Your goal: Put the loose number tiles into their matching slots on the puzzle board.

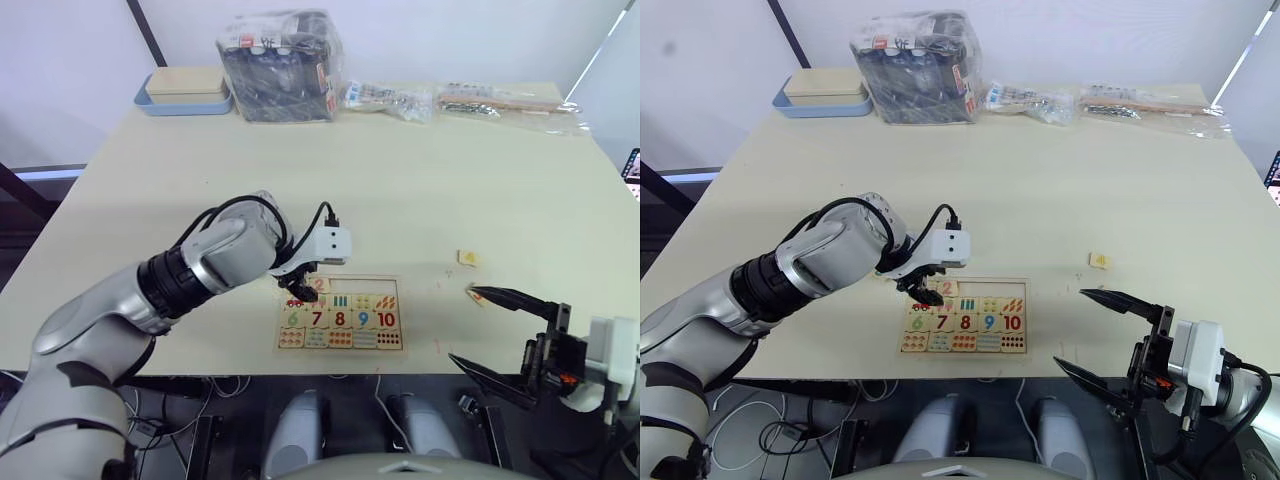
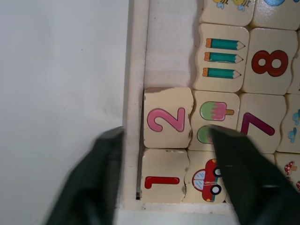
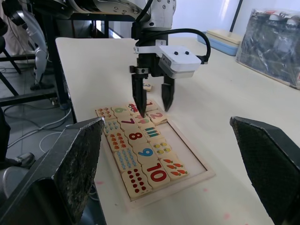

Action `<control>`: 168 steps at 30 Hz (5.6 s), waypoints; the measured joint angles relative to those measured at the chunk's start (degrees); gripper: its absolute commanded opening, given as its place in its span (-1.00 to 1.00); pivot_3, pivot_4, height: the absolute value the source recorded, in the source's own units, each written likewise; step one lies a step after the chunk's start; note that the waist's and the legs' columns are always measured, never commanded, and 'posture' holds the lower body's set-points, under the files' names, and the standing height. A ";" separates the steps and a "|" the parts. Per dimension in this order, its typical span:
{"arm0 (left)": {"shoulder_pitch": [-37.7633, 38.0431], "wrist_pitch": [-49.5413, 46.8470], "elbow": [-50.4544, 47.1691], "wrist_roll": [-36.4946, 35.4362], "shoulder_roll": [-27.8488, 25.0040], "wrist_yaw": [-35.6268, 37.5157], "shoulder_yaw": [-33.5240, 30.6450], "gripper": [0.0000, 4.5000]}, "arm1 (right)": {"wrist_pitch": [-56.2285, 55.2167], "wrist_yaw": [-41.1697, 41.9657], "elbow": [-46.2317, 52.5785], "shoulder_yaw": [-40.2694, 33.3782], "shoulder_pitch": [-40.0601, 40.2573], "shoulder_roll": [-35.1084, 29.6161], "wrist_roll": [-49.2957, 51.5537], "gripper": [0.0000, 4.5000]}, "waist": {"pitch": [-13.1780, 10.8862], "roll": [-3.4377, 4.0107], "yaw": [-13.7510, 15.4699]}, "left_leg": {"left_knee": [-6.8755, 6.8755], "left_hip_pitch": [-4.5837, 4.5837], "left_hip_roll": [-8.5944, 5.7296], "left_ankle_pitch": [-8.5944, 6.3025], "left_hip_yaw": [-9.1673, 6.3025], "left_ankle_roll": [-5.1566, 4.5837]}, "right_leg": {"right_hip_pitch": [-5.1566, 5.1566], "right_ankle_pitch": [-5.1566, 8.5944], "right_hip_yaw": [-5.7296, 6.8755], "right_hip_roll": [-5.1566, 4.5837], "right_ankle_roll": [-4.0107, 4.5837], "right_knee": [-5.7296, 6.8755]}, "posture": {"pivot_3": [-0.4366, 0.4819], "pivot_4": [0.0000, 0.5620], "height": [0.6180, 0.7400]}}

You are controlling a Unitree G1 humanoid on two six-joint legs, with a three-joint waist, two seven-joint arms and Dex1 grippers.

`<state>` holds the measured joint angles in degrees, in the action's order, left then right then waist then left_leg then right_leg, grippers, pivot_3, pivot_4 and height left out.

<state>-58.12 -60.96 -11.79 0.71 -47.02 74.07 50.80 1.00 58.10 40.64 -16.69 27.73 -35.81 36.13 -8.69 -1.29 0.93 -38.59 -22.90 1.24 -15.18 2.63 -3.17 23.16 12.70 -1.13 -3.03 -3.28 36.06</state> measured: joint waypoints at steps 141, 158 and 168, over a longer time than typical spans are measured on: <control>90.20 39.28 -19.54 -32.94 25.09 -33.94 -80.62 0.98 | -6.04 10.01 -39.38 -6.94 -9.83 0.57 -2.51 1.00 | 0.20 0.19 -0.17 | 0.14 0.14 0.00 -0.06 0.12 -0.07 | 0.02 0.02 0.17 -0.54 0.07 -0.11 | -0.05 -0.47 1.00; 64.77 30.68 -4.59 -31.29 2.97 -27.69 -72.35 0.98 | -0.82 15.43 -20.90 -4.05 -11.24 -2.31 4.77 1.00 | 0.20 0.19 0.15 | 0.13 0.14 -0.03 -0.05 0.04 -0.07 | -0.08 0.00 0.32 -0.56 0.06 -0.10 | -0.05 -0.47 1.00; 52.10 16.95 -1.99 -27.87 -2.46 -30.50 -60.84 0.98 | 0.28 15.03 -16.48 -4.11 -10.61 -3.24 5.46 1.00 | 0.16 0.18 -0.17 | 0.19 0.14 -0.01 -0.05 0.10 -0.07 | -0.04 0.00 0.27 -0.53 0.05 -0.11 | -0.05 -0.47 1.00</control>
<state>-6.02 -44.01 -13.78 -27.17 -49.48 43.58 -10.04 1.28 73.13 24.16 -20.80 17.12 -39.05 41.60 -8.53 -1.11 0.76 -38.41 -22.76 1.23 -15.24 2.73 -3.24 23.12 12.70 -0.86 -3.56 -3.22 35.95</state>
